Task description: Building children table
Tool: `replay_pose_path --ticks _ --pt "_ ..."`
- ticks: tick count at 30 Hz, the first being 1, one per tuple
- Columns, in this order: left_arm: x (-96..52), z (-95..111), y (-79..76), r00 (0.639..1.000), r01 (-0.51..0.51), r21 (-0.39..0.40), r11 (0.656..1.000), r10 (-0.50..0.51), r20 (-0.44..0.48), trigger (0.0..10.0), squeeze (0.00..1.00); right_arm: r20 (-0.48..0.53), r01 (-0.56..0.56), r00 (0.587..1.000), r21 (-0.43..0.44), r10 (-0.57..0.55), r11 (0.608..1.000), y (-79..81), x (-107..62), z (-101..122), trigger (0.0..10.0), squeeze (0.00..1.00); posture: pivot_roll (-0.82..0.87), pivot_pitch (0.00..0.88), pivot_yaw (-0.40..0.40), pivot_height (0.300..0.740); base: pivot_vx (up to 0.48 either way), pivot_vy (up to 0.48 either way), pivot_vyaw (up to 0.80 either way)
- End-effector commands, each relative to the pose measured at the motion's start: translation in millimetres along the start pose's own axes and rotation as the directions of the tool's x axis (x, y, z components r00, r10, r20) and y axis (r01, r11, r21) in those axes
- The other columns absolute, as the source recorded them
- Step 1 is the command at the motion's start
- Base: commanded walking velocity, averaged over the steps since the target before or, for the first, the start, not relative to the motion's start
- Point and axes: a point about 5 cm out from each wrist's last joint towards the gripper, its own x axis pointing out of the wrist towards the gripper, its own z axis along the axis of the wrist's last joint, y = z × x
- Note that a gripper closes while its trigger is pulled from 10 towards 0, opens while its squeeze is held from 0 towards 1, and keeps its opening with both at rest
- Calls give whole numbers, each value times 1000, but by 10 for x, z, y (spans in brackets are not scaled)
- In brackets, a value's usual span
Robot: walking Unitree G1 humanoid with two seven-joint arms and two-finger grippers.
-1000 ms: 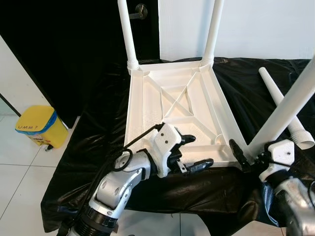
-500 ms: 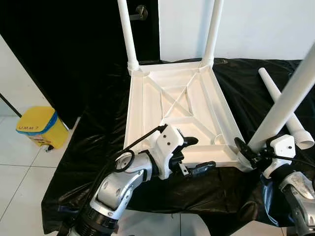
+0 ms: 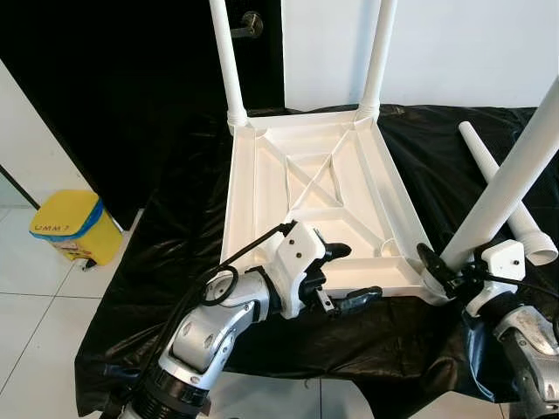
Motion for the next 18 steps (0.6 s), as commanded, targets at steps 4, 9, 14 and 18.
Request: replay_pose_path --ticks 4,9,14,18 --pt "-1 0 6 1000 10 2 1000 -10 -4 10000 0 -123 99 988 55 -92 994 140 -34 -227 10000 0 -253 67 60 740 0 0 0" --pt "0 0 0 1000 11 0 1000 -11 -2 10000 0 -167 243 960 90 -226 966 232 -5 -265 10000 0 -254 71 59 740 0 0 0" --pt "-5 0 0 1000 7 -2 1000 -7 0 10000 0 -262 482 859 122 -441 867 444 35 -313 10000 0 -247 74 54 740 0 0 0" --pt "-12 3 -1 1000 1 -3 1000 -1 2 10000 0 -329 633 753 121 -571 765 560 42 -319 10000 0 -236 77 50 740 0 0 0"
